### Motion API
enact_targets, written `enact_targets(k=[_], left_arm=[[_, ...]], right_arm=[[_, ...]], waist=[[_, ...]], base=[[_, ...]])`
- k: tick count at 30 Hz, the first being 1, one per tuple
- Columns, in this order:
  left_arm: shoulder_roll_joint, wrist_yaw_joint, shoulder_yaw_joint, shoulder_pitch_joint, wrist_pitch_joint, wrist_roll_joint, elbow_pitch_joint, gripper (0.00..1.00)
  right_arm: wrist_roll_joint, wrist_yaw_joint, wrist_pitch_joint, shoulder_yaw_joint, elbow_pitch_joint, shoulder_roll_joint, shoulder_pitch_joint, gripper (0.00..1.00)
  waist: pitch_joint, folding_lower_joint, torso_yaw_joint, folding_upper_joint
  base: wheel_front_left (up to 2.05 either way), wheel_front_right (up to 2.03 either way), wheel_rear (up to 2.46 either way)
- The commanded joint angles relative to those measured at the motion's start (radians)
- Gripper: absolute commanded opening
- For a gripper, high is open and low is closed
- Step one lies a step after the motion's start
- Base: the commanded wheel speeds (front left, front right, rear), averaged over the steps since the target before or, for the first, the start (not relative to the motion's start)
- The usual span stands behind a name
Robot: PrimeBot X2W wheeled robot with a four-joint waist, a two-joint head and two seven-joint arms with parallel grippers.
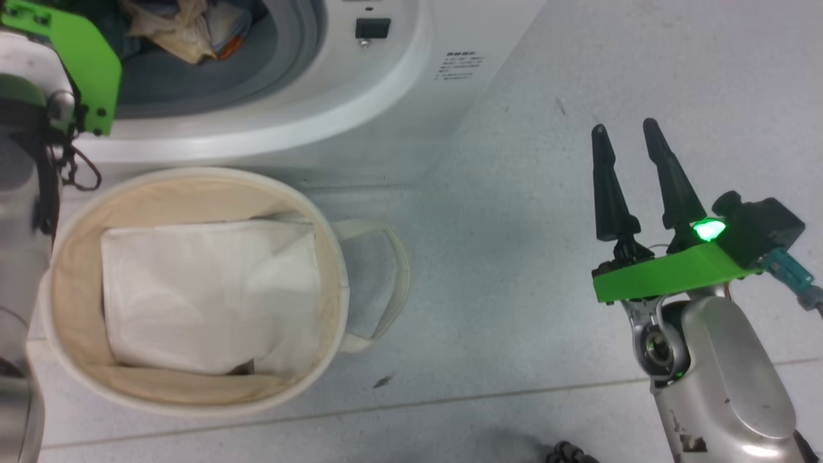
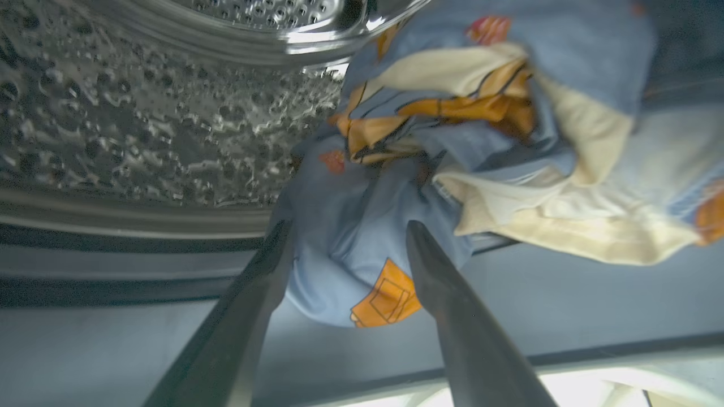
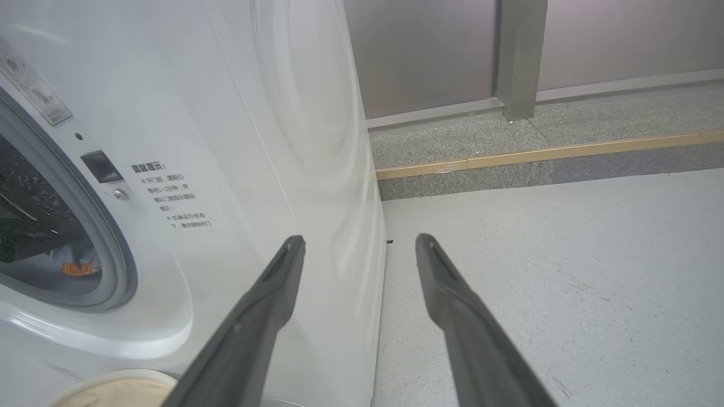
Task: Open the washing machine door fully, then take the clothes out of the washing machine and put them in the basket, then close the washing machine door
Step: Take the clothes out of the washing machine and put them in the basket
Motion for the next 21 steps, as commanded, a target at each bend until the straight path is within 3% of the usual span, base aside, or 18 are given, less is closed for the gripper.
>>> enact_targets(k=[1,9,21], left_arm=[[0.028,0.014,0.016,-0.056,0.016,0.002,0.001,1.00],[0.006,0.038,0.005,-0.128,0.090,-0.001,0.090,1.00],[0.013,0.033,-0.029,-0.165,0.086,0.010,0.115,1.00]], right_arm=[[0.006,0.001,-0.012,0.011,-0.038,0.008,-0.013,1.00],[0.003,0.001,-0.012,0.005,-0.055,0.008,-0.026,1.00],[0.010,0.001,-0.012,0.004,-0.062,0.008,-0.034,1.00]], waist=[[0.026,-0.0001,0.002,0.0000],[0.075,-0.0001,0.009,0.0000],[0.106,-0.0001,0.011,0.0000]], base=[[0.00,0.00,0.00],[0.00,0.00,0.00],[0.00,0.00,0.00]])
